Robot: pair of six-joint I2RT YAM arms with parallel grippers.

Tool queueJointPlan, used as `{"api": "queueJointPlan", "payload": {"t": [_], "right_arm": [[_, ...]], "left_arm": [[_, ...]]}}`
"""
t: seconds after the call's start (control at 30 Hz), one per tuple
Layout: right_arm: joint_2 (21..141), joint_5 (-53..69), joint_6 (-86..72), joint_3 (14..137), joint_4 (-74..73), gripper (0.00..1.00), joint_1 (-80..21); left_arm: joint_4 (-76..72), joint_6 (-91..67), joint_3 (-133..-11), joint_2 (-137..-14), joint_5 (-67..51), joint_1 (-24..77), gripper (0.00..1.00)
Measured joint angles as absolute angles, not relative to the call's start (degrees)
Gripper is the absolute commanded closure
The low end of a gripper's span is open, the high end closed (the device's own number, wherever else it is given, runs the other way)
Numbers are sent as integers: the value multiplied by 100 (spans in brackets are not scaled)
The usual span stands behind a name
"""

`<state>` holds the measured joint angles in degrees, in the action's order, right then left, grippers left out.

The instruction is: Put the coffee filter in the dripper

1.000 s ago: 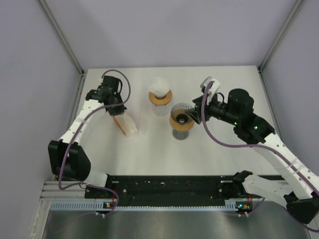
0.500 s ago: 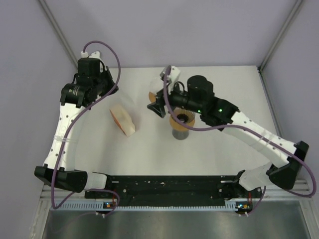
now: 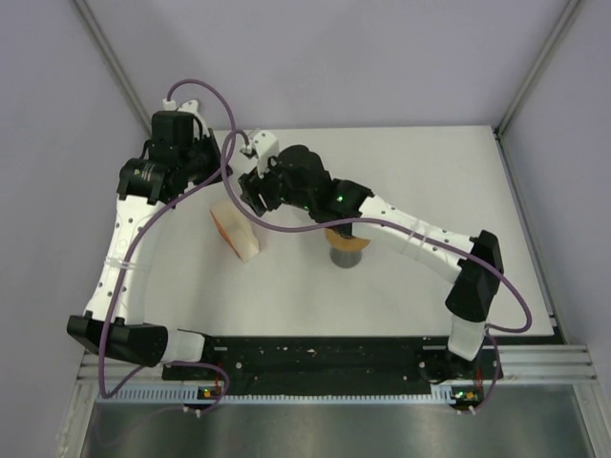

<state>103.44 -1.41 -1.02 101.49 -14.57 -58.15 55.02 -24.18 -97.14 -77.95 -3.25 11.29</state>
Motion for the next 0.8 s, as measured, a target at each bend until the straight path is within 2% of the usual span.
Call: {"api": "queueJointPlan", "payload": {"t": [0.27,0.37,0.5,0.57,0.8], "right_arm": [[10593,-646,5,10523,-1452,48,-5806],[10785,-652,43,10687,-1446,61,-5765],[11052,-655,-21,10781,-1457,91,-5664],[11100,-661,-73,10777,-1498,100,-5581],[11045,-777,-84,10774,-1671,100,-5430]], "left_arm": [[5507,-2373,-9708,-7830,-344,1129,100],[5507,-2351,-9708,-7830,-349,1129,100],[5507,-2307,-9695,-7830,-375,1122,100],[5507,-2224,-9684,-7830,-397,1125,100],[5706,-1468,-9771,-8082,-405,1166,100]]}}
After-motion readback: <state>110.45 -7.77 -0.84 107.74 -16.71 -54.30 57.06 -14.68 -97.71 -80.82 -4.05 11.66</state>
